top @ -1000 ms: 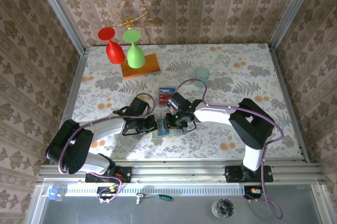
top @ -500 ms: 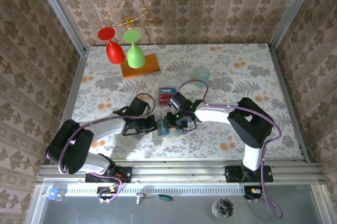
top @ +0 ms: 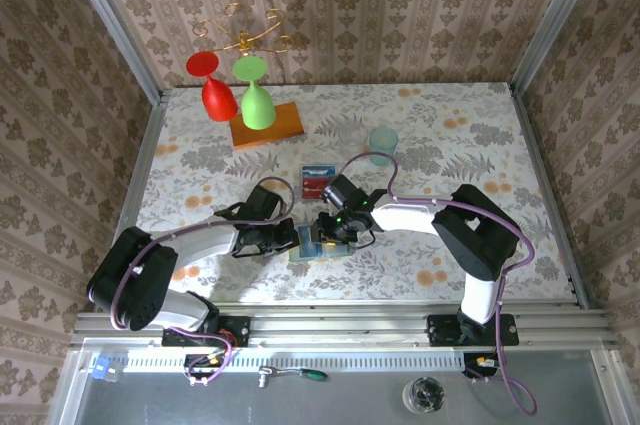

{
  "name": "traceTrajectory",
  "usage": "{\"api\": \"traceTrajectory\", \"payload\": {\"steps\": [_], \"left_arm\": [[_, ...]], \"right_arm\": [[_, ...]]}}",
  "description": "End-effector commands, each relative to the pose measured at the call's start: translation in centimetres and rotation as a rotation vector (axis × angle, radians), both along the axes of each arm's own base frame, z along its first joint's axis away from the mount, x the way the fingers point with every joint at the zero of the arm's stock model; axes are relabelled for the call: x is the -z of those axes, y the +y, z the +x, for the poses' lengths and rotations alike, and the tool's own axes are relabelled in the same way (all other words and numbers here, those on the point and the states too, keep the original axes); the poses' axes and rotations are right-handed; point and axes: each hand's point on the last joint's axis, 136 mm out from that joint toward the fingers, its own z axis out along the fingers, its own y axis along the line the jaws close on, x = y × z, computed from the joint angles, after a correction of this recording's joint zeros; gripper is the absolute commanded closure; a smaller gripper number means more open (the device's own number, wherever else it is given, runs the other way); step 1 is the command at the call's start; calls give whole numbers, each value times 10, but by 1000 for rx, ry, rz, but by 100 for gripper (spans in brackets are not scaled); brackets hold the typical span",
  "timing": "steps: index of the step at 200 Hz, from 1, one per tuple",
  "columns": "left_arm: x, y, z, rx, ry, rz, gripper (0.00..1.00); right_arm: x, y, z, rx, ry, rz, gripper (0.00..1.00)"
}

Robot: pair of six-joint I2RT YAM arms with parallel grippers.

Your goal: Take the credit cards out of the card holder

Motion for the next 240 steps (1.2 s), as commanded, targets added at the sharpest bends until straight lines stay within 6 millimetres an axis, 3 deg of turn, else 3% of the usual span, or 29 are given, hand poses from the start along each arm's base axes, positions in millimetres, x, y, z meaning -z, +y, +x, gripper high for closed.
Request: {"api": "traceTrajectory", "payload": {"steps": [1,166,240], "left_arm": [[15,14,-13,-10,42,64,100],[14,19,-15,-19,40,69,100],[14,19,-14,-21,39,65,100]], "right_arm": [[8,-7,-2,24,27,-21,69],[18,-9,-3,29,54,-45,67],[6,7,-3,26,70,66,69]]}}
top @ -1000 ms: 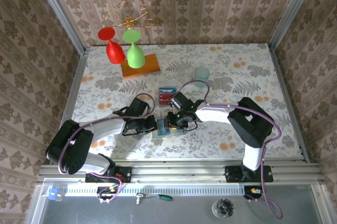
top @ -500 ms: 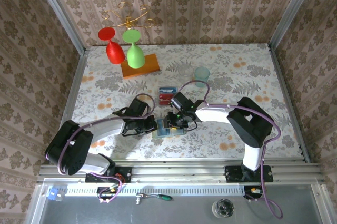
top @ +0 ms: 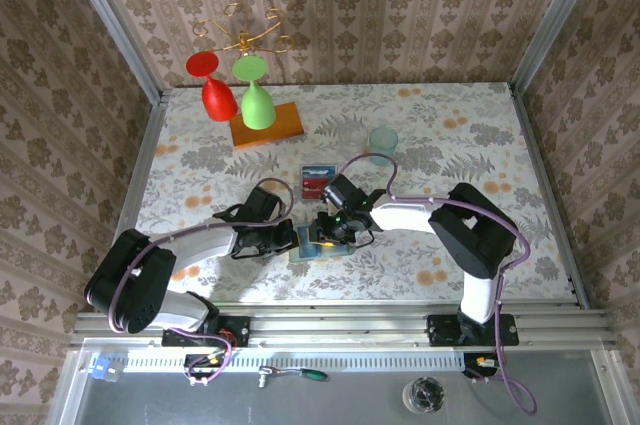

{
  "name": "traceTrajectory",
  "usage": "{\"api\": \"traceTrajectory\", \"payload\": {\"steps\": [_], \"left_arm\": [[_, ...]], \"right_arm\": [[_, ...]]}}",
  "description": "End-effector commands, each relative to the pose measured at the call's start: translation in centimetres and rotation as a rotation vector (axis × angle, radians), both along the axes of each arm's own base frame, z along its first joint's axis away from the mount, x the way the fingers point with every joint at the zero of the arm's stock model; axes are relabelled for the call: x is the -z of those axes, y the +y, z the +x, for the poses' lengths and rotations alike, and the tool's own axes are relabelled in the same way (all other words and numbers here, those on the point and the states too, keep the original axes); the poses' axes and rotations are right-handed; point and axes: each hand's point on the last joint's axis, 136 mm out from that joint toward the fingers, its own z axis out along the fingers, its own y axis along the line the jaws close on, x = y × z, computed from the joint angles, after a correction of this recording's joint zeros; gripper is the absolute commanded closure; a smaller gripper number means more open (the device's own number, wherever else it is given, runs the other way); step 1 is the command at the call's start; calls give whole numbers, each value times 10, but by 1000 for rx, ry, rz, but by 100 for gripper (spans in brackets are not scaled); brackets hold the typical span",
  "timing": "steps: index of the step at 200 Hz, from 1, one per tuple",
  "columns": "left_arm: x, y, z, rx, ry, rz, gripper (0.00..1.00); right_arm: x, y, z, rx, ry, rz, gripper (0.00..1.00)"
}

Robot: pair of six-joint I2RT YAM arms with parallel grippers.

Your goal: Take the credit cards out of the card holder

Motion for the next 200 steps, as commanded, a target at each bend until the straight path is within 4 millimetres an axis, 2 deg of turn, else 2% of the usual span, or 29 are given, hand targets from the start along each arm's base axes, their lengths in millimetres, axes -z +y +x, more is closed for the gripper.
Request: {"api": "traceTrajectory", "payload": {"steps": [1,93,139,200], "left_arm": [[14,16,-12,-18,46,67,100],[12,15,-11,-13,46,63,100],[12,15,-12,-10,46,64,100],[12,16,-12,-11,49,68,100]], "right_arm": [[4,1,-4,10,33,27,69],[-19,3,1,42,6,112,77],[-21,4,3,45,5,120,83],[-9,-11,1,54,-1,59,88]]}}
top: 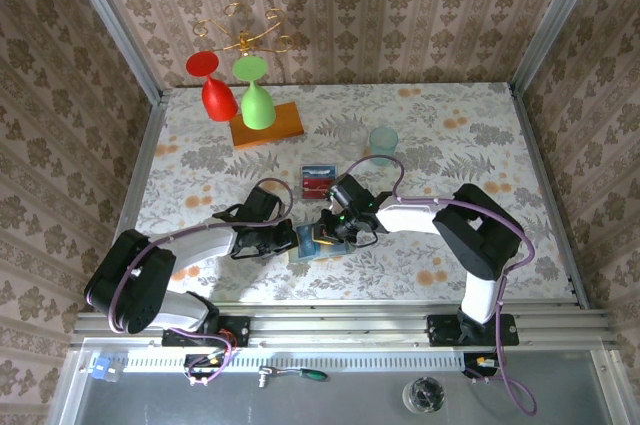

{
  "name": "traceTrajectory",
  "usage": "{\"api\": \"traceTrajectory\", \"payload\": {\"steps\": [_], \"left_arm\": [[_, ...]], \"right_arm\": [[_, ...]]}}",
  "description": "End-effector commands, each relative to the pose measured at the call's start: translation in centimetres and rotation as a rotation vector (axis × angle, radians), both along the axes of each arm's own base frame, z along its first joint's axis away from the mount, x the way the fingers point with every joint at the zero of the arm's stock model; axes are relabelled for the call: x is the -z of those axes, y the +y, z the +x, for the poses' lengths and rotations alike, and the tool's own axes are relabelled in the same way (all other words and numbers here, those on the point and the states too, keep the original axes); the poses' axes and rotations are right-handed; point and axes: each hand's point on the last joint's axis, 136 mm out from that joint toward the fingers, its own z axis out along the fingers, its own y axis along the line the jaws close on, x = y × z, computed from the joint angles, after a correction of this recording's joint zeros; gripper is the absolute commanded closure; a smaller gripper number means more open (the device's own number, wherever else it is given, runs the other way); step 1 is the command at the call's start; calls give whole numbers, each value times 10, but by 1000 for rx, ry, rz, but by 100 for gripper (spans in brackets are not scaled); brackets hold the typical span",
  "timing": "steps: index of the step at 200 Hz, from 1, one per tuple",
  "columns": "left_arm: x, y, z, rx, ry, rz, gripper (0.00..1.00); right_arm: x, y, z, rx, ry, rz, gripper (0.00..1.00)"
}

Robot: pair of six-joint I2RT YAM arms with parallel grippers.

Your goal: Take the credit cards out of the card holder

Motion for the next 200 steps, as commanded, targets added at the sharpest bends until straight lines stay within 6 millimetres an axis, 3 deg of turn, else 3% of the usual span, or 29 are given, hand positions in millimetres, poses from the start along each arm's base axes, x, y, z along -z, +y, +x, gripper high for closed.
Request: {"api": "traceTrajectory", "payload": {"steps": [1,106,200], "left_arm": [[12,15,-12,-10,49,67,100],[13,17,-13,-16,56,70,100],[12,17,-13,-18,49,65,100]], "right_arm": [[-3,-9,-1,8,-17,-14,88],[-4,-27,2,24,-35,-51,89],[-9,-57,0,-4,-81,-224,90]]}}
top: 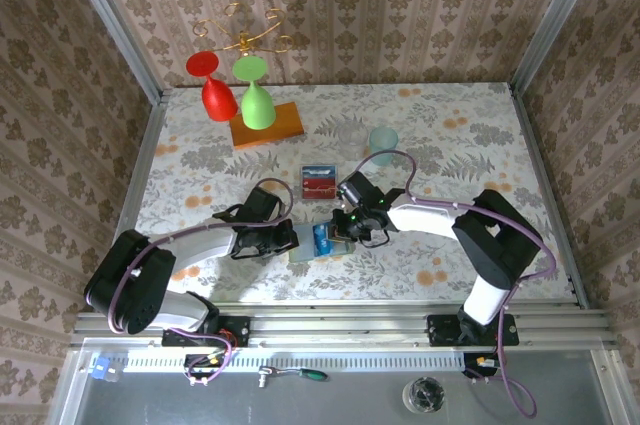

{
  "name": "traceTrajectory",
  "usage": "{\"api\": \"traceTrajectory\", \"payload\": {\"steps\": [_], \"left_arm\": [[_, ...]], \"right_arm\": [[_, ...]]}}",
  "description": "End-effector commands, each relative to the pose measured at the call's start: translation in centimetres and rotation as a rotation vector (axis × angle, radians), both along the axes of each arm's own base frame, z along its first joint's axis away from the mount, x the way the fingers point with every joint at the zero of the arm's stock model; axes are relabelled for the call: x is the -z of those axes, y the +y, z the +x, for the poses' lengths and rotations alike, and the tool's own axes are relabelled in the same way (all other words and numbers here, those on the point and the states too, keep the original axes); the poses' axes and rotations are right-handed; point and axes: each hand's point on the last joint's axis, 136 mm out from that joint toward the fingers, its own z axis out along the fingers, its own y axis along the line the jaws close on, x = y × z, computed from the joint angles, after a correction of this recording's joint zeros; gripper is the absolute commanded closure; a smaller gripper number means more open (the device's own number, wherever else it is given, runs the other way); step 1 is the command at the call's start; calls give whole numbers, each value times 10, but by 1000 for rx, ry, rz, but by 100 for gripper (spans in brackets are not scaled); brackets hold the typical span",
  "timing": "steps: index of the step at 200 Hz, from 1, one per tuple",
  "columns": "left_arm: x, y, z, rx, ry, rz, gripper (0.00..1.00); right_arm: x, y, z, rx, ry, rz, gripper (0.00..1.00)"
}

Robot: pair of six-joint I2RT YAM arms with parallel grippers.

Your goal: Take the credit cards out of the card holder

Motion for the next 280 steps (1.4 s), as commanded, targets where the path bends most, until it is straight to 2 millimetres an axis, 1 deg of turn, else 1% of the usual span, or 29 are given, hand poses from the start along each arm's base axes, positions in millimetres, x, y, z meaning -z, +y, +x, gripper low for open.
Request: {"api": "traceTrajectory", "payload": {"steps": [1,44,87,111,154,170,174,187,218,236,258,280], "left_arm": [[12,17,-13,-18,51,65,100],[11,16,-12,-17,44,59,100],[9,12,-8,-12,37,53,100],[8,11,-6,-11,32,51,100],[4,8,-3,-3,22,47,100],[3,8,-2,2,22,45,100],[3,7,-2,4,20,46,100],[1,7,-1,5,16,42,100],[-2,5,1,5,4,33,100],[-5,3,3,9,-5,30,100],[-7,3,5,9,-14,28,100],[-10,3,5,10,-23,24,100]], "right_arm": [[-4,-17,1,-3,-24,-91,90],[-13,-16,2,-10,-41,-83,91],[-36,-17,6,-26,-99,-69,93],[-49,-20,9,-48,-143,-81,95],[-67,-34,16,-112,-213,-136,96],[-74,-36,19,-170,-251,-156,96],[-73,-39,16,-191,-241,-180,96],[-75,-43,16,-251,-249,-230,96],[-78,-52,22,-393,-286,-345,97],[-80,-58,29,-457,-310,-414,96],[-85,-63,43,-511,-356,-494,96],[-91,-57,50,-620,-418,-507,95]]}}
